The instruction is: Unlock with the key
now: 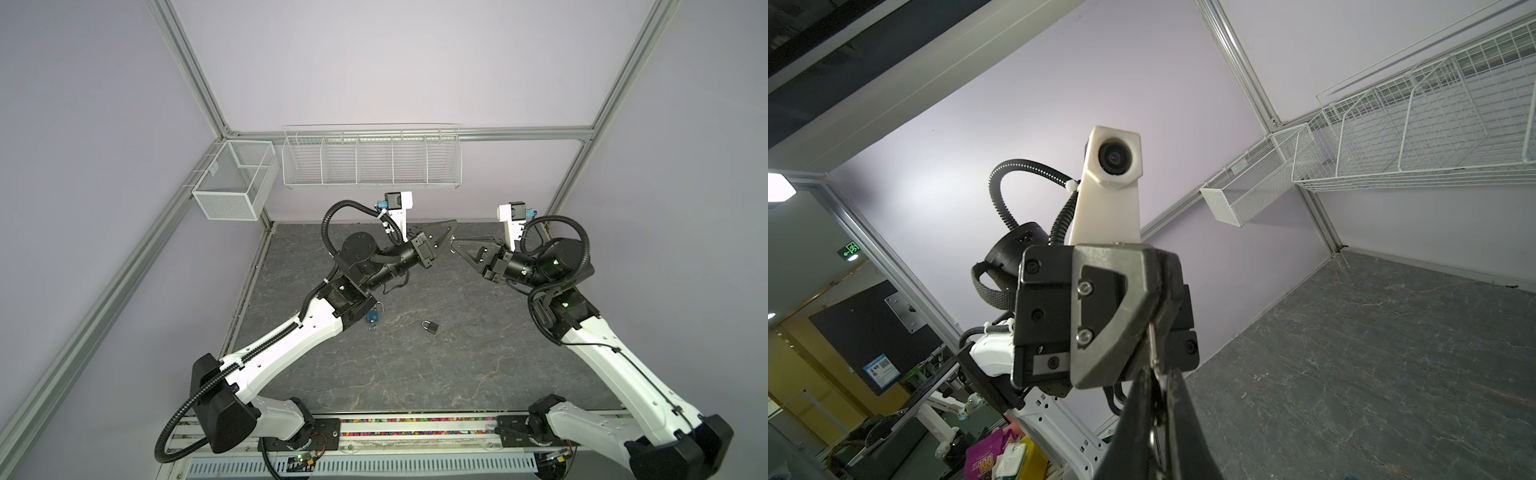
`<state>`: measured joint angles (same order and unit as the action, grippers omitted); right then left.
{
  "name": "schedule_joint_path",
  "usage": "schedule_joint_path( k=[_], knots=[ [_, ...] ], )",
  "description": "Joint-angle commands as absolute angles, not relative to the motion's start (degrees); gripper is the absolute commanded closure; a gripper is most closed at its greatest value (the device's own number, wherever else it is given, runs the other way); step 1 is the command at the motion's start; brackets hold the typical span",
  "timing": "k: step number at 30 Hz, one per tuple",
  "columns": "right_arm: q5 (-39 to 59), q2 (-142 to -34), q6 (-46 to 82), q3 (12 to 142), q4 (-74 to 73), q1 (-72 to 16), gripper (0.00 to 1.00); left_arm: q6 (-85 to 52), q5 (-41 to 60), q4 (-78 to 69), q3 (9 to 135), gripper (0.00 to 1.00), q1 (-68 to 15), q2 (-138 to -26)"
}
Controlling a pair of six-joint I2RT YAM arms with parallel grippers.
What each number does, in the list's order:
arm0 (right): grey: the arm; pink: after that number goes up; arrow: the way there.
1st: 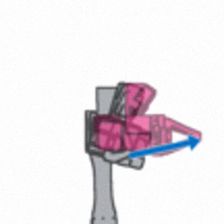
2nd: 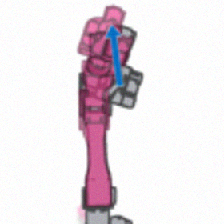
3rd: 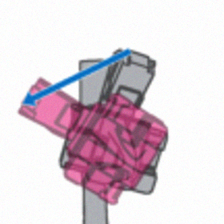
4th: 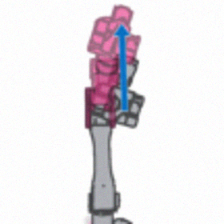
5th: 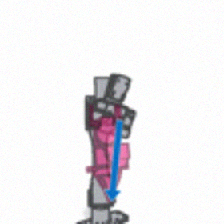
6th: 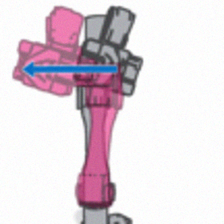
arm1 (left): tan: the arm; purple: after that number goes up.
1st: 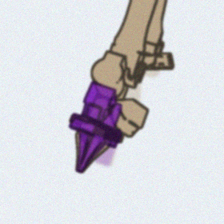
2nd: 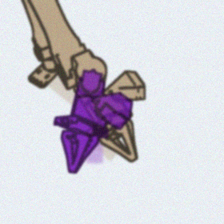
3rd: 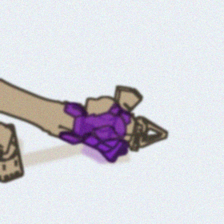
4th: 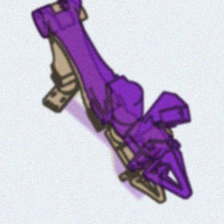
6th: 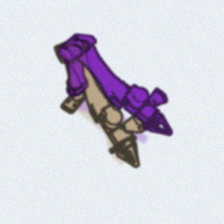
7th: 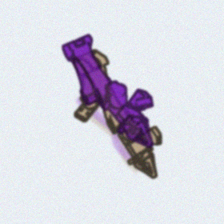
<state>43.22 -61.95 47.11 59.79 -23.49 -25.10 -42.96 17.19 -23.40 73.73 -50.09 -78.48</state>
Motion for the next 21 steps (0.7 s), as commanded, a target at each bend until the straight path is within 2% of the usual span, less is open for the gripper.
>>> schedule_joint_path(
  k=[1, 8, 9, 11, 13, 16, 21],
  knots=[
    [43.95, -61.87, 47.73, 58.89, -26.46, -25.01, 0.93, -43.04, 15.65, -24.85, 74.07, 1.0, -50.28, -77.73],
    [42.14, -61.23, 44.87, 59.57, -21.1, -25.03, 0.93, -43.14, 15.25, -24.8, 73.83, 1.0, -50.28, -77.74],
    [41.72, -61.01, 44.07, 59.63, -20.1, -24.97, 0.94, -43.08, 14.99, -24.66, 73.74, 0.95, -50.32, -77.7],
    [39.88, -60.39, 42.07, 60.47, -15.19, -24.96, 0.93, -43.06, 13.92, -24.14, 73.36, 0.72, -50.28, -77.47],
    [38.33, -59.89, 39.78, 61.39, -10.25, -24.87, 0.94, -42.72, 11.99, -22.64, 72.7, 0.54, -50.23, -76.66],
    [37.82, -58.86, 37.41, 61.44, -5.37, -24.45, 0.94, -42.6, 6.98, -19.49, 70.47, 0.45, -50.14, -74.45],
    [34.33, -58.1, 31.94, 63.15, 9.63, -22.94, 0.94, -47.64, -4.53, -5.37, 67.02, 0.41, -50.13, -70.52]
  ],
)
